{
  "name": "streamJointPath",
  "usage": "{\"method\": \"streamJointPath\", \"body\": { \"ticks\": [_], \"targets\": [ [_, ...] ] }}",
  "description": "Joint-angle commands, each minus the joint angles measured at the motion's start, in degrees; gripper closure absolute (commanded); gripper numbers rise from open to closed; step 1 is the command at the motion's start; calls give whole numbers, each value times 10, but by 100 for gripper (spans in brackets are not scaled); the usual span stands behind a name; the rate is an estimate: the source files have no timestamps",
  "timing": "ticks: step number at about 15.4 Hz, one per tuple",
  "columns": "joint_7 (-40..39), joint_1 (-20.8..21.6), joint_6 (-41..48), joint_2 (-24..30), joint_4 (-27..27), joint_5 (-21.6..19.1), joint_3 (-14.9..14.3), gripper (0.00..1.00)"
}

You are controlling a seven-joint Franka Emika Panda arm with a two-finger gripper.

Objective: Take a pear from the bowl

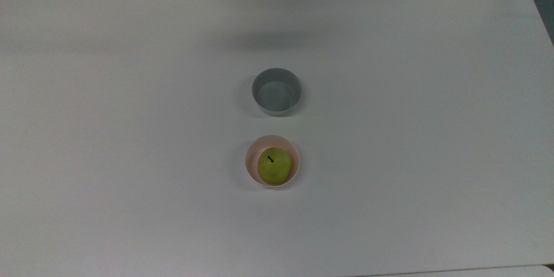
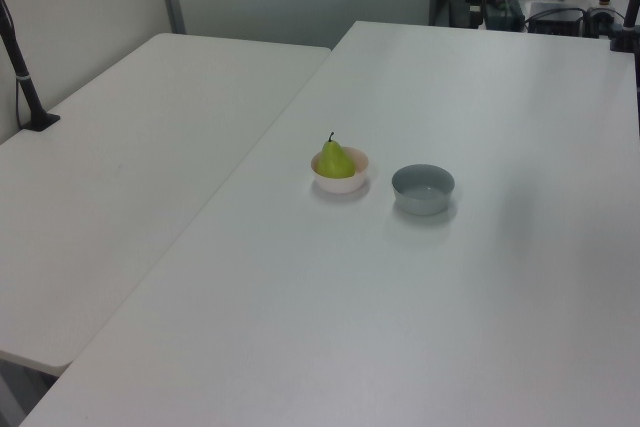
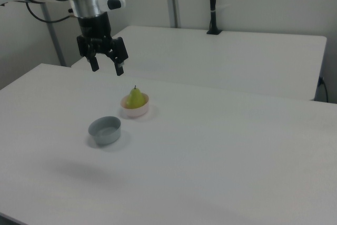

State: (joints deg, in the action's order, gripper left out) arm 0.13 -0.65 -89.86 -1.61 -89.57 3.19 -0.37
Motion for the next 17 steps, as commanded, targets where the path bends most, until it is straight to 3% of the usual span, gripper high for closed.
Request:
{"method": "streamJointPath", "body": {
  "ticks": [1, 13, 17],
  "targets": [
    [-15, -3, 0, 6, -11, -7, 3, 0],
    [-20, -3, -2, 6, -13, -8, 3, 0],
    [-66, -7, -1, 6, -13, -10, 3, 0]
  ]
}}
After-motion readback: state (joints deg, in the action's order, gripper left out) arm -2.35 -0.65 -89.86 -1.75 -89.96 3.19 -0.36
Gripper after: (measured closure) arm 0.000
